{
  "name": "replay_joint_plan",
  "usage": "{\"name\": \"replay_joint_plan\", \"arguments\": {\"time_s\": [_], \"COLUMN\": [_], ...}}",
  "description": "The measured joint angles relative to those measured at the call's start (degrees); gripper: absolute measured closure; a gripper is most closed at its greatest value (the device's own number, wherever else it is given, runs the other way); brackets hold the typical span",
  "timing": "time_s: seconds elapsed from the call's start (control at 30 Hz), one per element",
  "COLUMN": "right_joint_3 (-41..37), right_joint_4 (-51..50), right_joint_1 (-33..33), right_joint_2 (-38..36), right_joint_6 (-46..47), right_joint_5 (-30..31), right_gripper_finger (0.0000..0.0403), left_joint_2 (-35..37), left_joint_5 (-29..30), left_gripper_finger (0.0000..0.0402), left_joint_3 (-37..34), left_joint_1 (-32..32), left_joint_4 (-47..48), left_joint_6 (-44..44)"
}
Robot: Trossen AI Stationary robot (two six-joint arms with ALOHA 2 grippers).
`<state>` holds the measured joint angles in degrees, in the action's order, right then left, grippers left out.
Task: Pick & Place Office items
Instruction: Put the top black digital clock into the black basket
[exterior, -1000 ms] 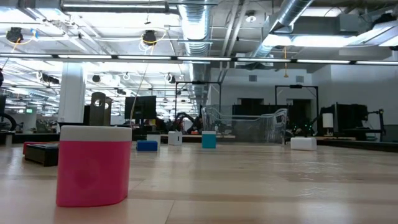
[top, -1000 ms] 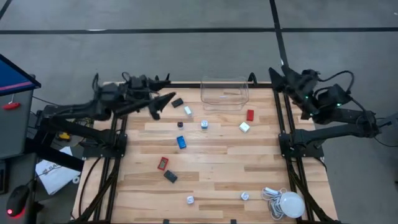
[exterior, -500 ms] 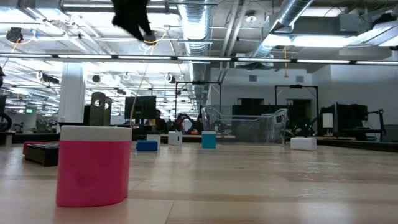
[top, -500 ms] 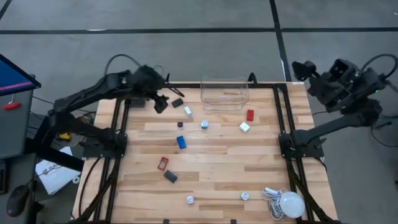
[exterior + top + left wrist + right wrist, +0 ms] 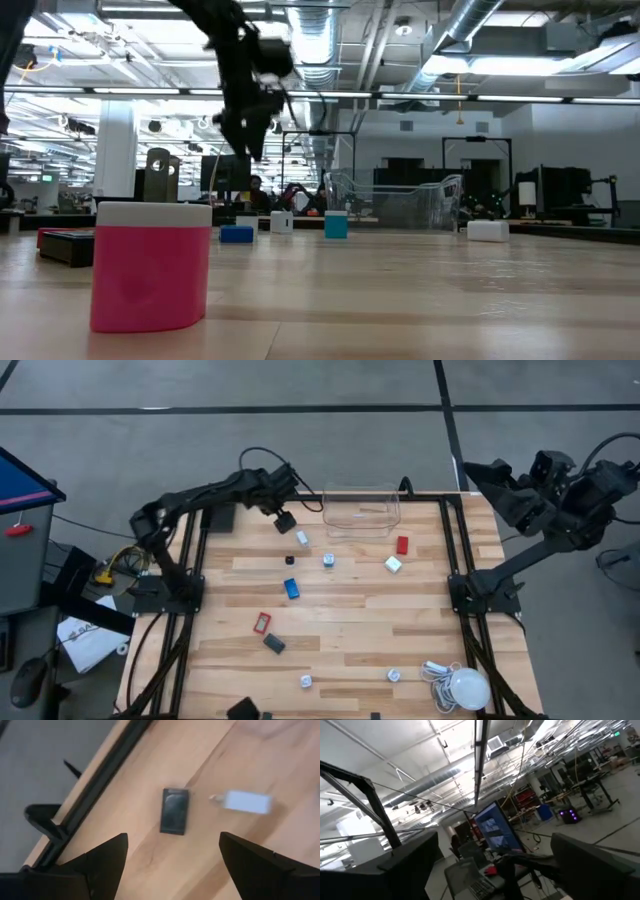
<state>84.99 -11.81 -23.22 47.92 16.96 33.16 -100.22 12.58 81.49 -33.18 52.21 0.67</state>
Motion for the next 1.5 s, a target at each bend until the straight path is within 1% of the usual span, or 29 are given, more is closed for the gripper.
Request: {"name": "replay_joint_plan", "arguments": {"time_s": [0.2, 0.3, 0.4, 0.57, 0.73, 0.83, 1.03, 1.27, 1.5], "right_joint_3": [0.0, 0.0, 0.0, 0.0, 0.0, 0.0, 0.0, 0.0, 0.0], "right_joint_4": [1.2, 2.8, 4.3, 5.1, 6.5, 7.5, 7.8, 8.0, 8.0], "right_joint_1": [-1.2, -1.1, -1.1, -1.1, -1.1, -1.1, -1.1, -1.1, -1.2], "right_joint_2": [-0.8, -0.8, -0.9, -0.6, -0.3, 0.4, 1.2, 1.7, 2.1], "right_joint_6": [1.1, 1.0, 1.1, 1.1, 1.1, 1.1, 1.1, 1.1, 1.1], "right_joint_5": [0.0, -0.1, -0.1, 0.0, 0.2, 0.1, 0.1, 0.1, -0.1], "right_gripper_finger": [0.0024, 0.0024, 0.0024, 0.0024, 0.0024, 0.0024, 0.0024, 0.0024, 0.0023], "left_joint_2": [-6.9, -9.0, -10.8, -12.7, -13.6, -13.9, -14.3, -15.6, -15.7], "left_joint_5": [-3.8, -4.1, -4.4, -6.5, -7.1, -8.6, -9.0, -9.2, -9.4], "left_gripper_finger": [0.0112, 0.0119, 0.0122, 0.0123, 0.0124, 0.0124, 0.0124, 0.0124, 0.0124], "left_joint_3": [0.0, 0.0, 0.0, 0.0, 0.0, 0.0, 0.0, -0.2, -3.5], "left_joint_1": [-1.7, -2.0, -2.3, -3.4, -4.2, -4.6, -4.6, -4.6, -4.5], "left_joint_4": [-3.3, -4.0, -4.0, -4.6, -5.8, -5.9, -6.9, -5.0, -6.7], "left_joint_6": [-5.1, -7.5, -7.9, -7.8, -7.5, -7.5, -7.5, -7.8, -7.5]}}
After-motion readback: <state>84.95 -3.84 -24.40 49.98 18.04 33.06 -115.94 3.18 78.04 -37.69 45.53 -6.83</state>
